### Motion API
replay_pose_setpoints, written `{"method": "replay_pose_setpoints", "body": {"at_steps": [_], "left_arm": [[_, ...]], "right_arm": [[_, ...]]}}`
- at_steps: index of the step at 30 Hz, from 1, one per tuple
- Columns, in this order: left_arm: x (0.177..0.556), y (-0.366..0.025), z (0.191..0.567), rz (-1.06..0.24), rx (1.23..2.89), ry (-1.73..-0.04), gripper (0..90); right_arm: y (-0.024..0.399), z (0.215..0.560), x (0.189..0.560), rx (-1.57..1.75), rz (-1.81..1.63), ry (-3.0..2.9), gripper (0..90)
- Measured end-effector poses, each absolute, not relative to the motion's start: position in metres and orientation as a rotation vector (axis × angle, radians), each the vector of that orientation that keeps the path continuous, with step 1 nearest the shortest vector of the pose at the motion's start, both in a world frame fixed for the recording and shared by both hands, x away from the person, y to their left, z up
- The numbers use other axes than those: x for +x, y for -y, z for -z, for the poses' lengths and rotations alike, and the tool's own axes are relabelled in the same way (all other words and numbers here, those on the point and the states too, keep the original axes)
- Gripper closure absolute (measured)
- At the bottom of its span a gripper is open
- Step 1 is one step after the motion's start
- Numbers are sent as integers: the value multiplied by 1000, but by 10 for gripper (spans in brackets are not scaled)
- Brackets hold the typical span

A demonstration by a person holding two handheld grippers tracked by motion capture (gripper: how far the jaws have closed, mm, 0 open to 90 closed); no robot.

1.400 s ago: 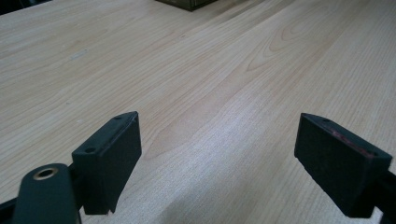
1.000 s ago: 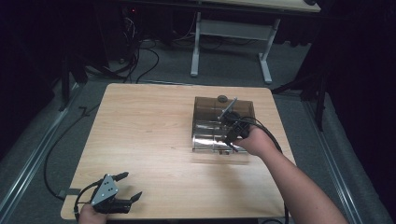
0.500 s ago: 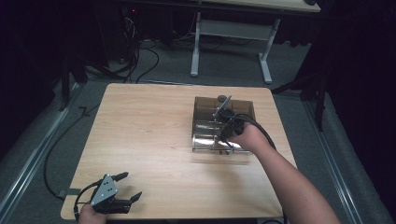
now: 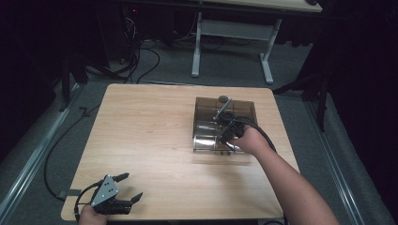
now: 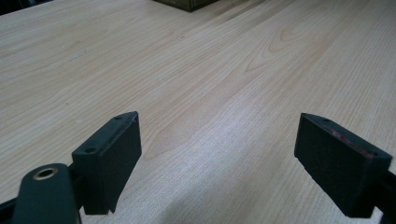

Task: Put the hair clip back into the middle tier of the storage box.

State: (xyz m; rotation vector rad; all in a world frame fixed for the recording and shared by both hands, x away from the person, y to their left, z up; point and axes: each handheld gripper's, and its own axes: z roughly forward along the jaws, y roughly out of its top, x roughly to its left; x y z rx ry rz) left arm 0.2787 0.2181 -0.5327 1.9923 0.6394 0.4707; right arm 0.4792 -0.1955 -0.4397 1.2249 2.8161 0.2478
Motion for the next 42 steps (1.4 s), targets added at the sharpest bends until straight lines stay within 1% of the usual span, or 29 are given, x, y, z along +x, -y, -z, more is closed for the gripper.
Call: {"method": "replay_pose_setpoints", "body": {"at_steps": [15, 23, 30, 42], "left_arm": [[279, -218, 533, -463, 1996, -639, 151], [279, -218, 533, -464, 1997, -638, 150], [280, -218, 533, -458, 2000, -639, 150], [280, -218, 533, -459, 1999, -637, 151]], "right_arm": [[195, 455, 480, 1243, -212, -2836, 790], [196, 450, 480, 1261, -232, -2821, 754], [195, 438, 476, 1261, -252, -2805, 751], [206, 422, 447, 1331, -286, -2769, 756]]}}
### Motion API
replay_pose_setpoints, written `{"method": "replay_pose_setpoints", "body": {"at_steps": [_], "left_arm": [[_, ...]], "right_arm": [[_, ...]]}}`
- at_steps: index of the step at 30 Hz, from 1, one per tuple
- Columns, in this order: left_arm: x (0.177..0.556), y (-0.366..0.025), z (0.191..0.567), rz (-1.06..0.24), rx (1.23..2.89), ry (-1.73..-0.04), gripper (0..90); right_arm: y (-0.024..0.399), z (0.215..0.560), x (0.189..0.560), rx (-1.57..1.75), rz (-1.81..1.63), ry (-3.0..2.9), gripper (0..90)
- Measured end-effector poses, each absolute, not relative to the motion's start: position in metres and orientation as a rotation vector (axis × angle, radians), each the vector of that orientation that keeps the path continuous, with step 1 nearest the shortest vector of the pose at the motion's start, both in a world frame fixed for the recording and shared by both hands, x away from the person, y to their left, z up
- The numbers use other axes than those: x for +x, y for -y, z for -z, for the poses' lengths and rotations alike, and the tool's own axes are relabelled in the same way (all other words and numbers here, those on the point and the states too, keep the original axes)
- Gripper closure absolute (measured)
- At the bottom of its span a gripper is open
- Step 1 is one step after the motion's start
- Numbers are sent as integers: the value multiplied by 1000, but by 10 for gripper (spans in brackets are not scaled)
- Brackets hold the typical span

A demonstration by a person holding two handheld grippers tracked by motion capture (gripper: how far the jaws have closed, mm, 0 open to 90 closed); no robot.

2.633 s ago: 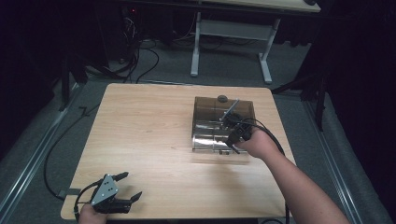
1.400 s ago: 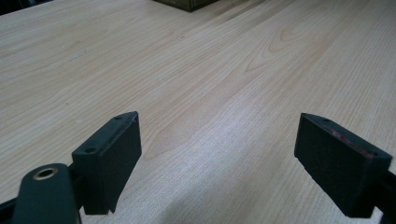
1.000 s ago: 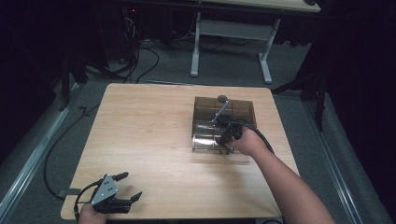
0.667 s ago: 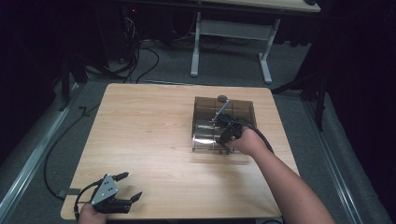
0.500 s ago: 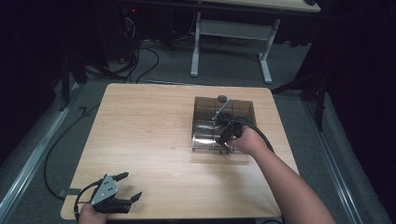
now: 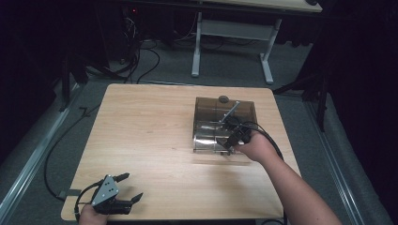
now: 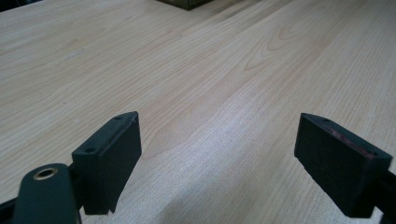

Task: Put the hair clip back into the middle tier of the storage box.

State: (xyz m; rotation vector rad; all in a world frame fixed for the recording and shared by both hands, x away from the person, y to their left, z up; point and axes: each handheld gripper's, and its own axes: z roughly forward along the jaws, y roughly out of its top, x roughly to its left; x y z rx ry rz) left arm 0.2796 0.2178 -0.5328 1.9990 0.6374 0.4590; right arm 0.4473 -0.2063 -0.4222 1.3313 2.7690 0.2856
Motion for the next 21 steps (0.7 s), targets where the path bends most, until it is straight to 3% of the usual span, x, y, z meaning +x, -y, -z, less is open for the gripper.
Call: {"method": "replay_pose_setpoints", "body": {"at_steps": [21], "left_arm": [[279, -218, 533, -465, 1997, -637, 150]], "right_arm": [[229, 420, 421, 1326, -358, -2745, 747]]}}
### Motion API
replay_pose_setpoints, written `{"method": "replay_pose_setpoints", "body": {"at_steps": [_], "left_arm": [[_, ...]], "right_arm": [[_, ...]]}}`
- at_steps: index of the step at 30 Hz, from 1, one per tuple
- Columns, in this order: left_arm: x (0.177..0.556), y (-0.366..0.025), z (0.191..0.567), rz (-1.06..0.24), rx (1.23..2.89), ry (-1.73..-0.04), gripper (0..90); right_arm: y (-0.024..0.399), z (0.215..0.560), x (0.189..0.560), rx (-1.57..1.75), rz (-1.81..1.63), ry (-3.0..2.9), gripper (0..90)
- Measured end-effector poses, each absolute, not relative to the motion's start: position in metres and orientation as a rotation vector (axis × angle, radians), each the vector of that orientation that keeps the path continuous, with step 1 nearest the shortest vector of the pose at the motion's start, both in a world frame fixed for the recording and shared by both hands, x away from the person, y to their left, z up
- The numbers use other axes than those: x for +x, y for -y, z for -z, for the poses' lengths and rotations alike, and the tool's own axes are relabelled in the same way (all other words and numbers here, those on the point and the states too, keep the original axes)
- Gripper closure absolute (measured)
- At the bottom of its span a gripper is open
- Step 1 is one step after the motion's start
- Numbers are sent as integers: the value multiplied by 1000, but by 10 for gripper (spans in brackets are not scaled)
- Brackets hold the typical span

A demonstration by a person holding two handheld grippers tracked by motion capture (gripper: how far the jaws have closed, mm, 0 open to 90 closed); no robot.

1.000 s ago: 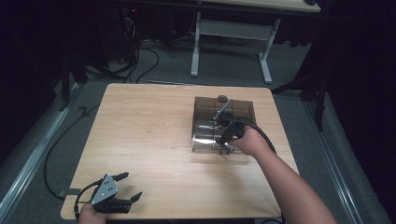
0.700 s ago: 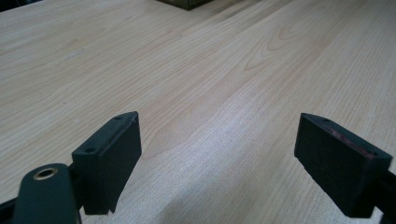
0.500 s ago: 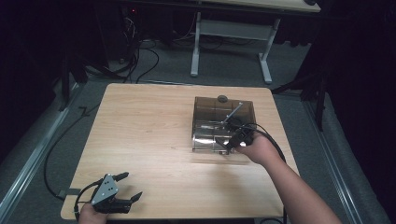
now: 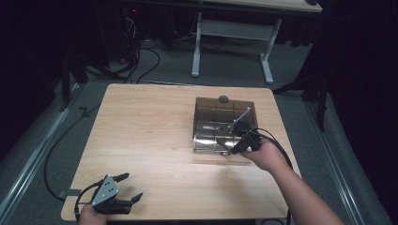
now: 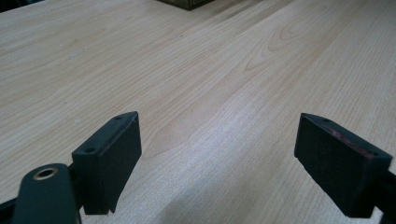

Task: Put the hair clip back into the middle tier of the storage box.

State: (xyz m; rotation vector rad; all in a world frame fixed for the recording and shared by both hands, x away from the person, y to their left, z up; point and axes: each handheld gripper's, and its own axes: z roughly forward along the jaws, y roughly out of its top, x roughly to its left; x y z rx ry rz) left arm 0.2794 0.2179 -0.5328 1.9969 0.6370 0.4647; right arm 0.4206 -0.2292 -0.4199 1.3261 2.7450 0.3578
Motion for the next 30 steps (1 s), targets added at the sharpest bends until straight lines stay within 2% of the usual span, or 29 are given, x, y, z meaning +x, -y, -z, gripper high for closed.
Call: {"method": "replay_pose_setpoints", "body": {"at_steps": [17, 30], "left_arm": [[280, -217, 533, -469, 2001, -645, 151], [280, -217, 533, -483, 1999, -659, 150]], "right_arm": [[254, 448, 372, 1265, -666, -2595, 661], [266, 506, 325, 1261, -937, -2399, 635]]}}
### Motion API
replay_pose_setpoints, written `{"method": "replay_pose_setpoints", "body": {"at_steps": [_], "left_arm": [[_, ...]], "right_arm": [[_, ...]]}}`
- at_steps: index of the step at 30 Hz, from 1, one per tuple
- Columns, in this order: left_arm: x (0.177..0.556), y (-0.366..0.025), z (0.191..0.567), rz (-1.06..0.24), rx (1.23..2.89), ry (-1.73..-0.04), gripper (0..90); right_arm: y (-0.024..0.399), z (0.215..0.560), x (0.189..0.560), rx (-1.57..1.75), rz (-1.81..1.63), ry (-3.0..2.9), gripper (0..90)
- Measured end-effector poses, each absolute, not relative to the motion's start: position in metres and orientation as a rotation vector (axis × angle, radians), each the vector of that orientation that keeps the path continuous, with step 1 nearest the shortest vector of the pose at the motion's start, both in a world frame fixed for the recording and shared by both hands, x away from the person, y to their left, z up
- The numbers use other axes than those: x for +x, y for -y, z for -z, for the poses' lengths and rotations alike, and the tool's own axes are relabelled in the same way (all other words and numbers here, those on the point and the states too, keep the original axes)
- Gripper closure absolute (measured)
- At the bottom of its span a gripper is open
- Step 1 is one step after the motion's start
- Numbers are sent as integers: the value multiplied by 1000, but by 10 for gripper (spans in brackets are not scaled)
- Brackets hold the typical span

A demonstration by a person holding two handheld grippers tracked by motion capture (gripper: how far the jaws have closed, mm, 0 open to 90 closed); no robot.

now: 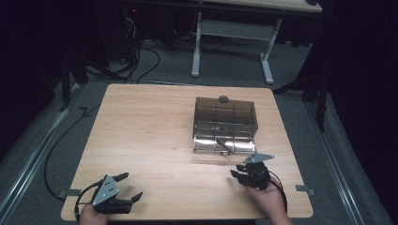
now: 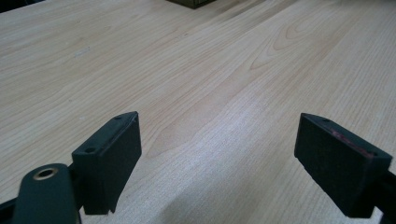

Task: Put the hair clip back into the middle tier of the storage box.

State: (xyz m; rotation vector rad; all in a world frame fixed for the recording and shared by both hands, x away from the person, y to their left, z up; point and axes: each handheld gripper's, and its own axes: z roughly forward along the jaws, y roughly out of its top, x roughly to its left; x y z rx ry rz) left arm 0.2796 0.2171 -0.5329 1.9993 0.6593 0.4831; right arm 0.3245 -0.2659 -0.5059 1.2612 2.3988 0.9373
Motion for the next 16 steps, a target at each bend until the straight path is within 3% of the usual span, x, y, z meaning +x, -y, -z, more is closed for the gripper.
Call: {"method": "replay_pose_setpoints", "body": {"at_steps": [9, 16], "left_arm": [[280, -217, 533, -488, 2001, -669, 151], [279, -217, 533, -499, 1996, -668, 151]], "right_arm": [[274, 522, 294, 1145, -1133, -2237, 608], [275, 525, 298, 1186, -1136, -2246, 598]]}}
